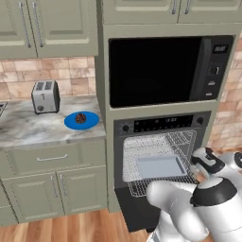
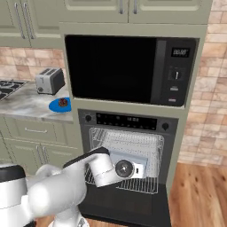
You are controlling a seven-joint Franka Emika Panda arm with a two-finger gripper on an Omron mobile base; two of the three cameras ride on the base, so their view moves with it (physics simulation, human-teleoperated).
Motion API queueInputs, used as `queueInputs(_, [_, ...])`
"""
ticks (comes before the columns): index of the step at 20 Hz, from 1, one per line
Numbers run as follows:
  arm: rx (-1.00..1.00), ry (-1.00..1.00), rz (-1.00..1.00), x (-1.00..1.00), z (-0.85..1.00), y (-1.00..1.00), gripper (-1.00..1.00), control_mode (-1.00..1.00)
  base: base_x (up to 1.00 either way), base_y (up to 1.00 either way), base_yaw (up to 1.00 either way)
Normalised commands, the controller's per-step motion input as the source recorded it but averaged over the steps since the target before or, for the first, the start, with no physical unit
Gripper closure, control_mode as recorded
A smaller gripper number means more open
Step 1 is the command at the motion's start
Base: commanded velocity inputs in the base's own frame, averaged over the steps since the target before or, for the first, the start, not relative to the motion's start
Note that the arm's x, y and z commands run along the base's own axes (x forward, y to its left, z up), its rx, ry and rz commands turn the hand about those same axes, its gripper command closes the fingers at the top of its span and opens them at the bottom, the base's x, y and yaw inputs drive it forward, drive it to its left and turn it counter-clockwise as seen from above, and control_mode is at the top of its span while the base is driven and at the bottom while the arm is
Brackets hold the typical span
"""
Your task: Take the baked cake out of the oven and place it on the plate for cooling. Then close the oven door.
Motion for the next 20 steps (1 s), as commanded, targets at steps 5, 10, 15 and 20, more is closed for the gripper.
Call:
queueInputs(5, [-0.08,0.01,0.0,0.35,-0.3,0.0,-1.0,-1.0,0.0,0.0,0.0])
queueInputs(10, [-0.05,0.02,0.0,0.43,-0.29,0.03,-1.0,-1.0,0.0,0.0,0.0])
queueInputs(15, [-0.01,0.03,0.0,0.41,-0.24,0.12,-1.0,-1.0,0.0,0.0,0.0])
queueInputs(20, [0.0,0.01,0.0,0.3,-0.3,0.06,-1.0,-1.0,0.0,0.0,0.0])
